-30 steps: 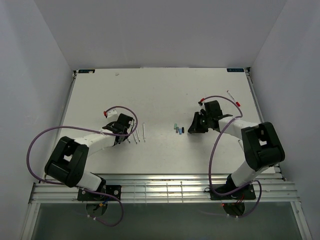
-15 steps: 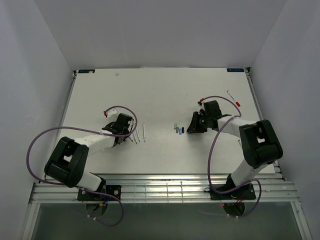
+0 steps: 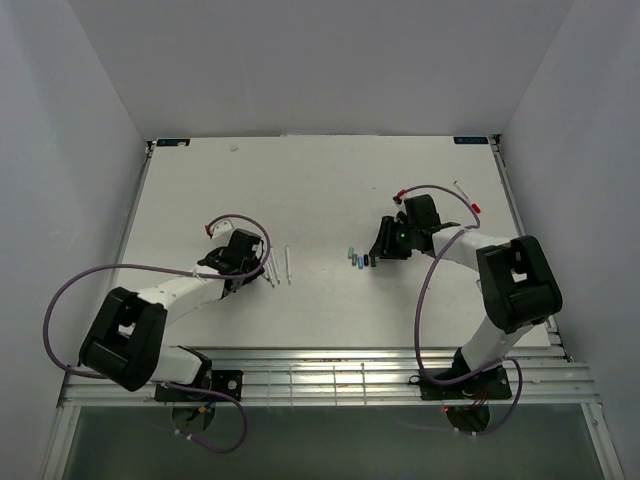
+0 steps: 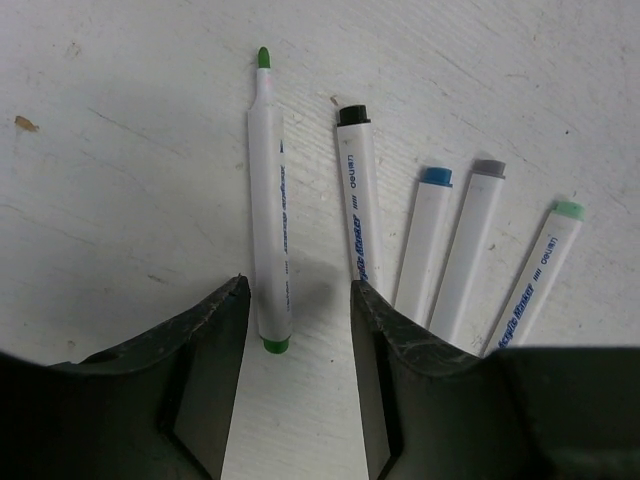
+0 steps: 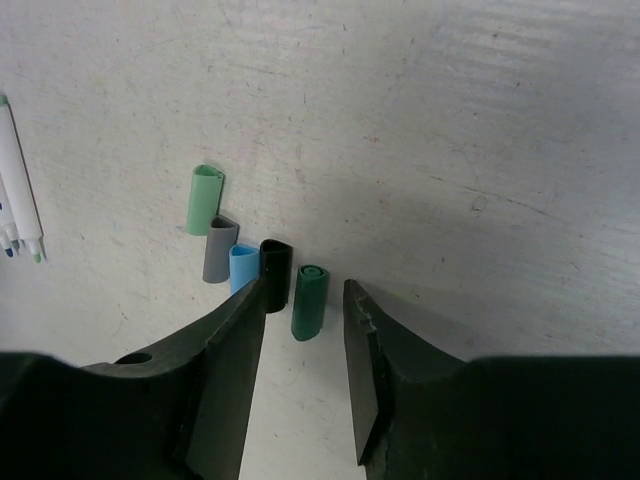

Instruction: Open the pen caps

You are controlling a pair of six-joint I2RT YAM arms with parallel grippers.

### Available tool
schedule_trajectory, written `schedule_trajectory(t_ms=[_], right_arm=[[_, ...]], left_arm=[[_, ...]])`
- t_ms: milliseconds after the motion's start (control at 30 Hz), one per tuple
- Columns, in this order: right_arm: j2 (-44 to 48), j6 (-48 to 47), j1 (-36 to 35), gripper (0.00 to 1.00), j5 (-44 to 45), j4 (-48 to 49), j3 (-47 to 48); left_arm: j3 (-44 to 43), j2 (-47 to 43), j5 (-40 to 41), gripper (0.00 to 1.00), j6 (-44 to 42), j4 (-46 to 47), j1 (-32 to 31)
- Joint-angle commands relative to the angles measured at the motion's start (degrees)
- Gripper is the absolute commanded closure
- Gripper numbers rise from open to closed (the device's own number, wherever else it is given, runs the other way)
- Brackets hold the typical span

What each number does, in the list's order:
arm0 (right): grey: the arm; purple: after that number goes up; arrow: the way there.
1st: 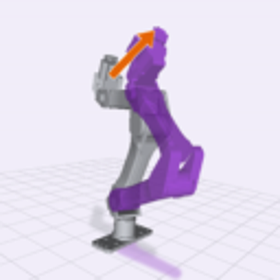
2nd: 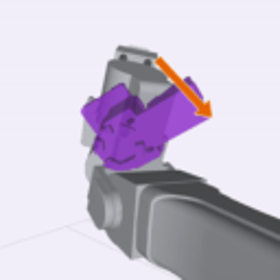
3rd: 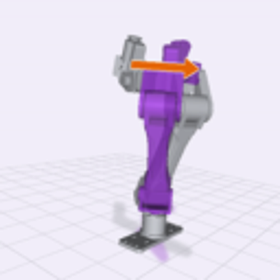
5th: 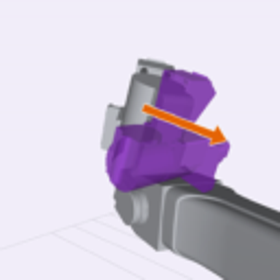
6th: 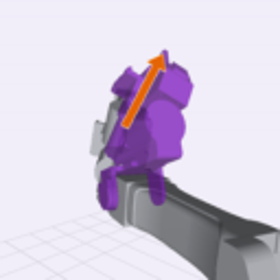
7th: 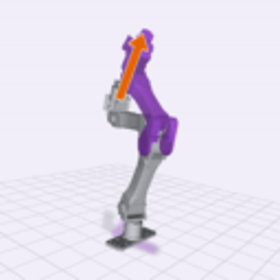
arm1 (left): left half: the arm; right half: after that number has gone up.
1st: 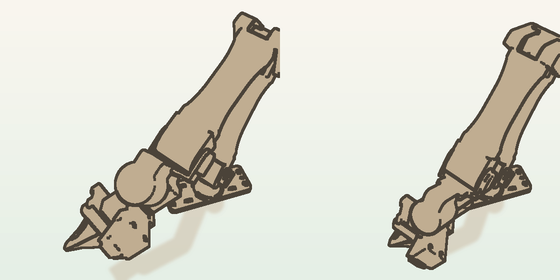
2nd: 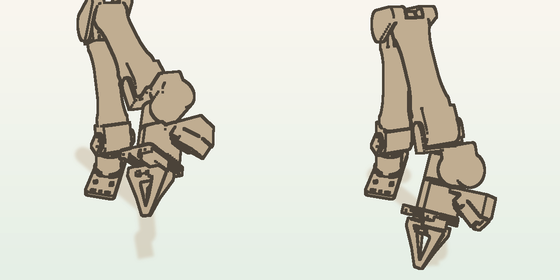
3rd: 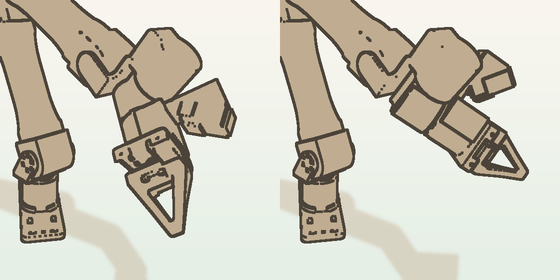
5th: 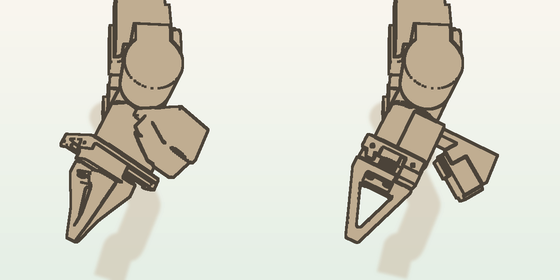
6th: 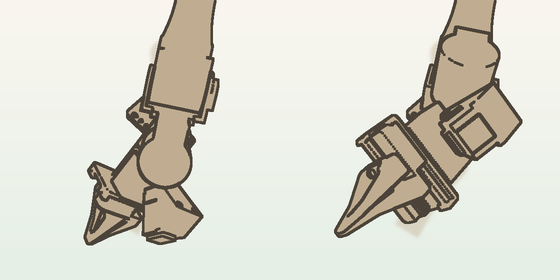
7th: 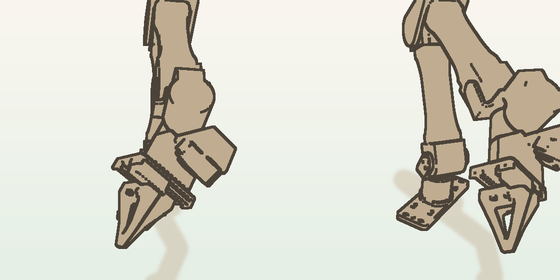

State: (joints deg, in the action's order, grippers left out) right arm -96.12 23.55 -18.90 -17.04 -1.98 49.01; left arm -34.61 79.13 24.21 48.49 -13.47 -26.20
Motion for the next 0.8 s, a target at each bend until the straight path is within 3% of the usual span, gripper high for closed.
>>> schedule_trajectory(t_ms=[0, 233, 367, 467, 567, 767], right_arm=[[3.9, -1.05, -0.26, 0.56, 2.97, -2.58, 3.19], [8.49, -4.65, 3.94, 0.48, 10.35, -11.88, 9.25], [6.83, -10.52, 11.57, 0.42, 16.06, -16.38, 16.79], [3.05, -13.61, 17.11, 0.38, 20.1, -18.67, 22.94], [-3.01, -12.83, 23.35, 0.36, 17.66, -20.6, 27.52], [-13.47, -13.44, 26.1, 0.3, 20.02, -21.75, 38.34]], left_arm=[[0.42, -4.42, -1.44, 0.44, 0.73, -2.34, -0.08], [-0.37, -9.34, -2.23, 0.39, -1.2, -2.96, -0.08], [-1.86, -11.01, -3.46, 0.37, -2.52, -2.7, -0.17], [-1.95, -12.6, -5.3, 0.34, -3.22, -1.47, -0.79], [-1.51, -14.27, -7.33, 0.3, -4.54, 1.34, -2.1], [-1.34, -15.32, -7.68, 0.24, -5.6, 4.16, -5.09]])
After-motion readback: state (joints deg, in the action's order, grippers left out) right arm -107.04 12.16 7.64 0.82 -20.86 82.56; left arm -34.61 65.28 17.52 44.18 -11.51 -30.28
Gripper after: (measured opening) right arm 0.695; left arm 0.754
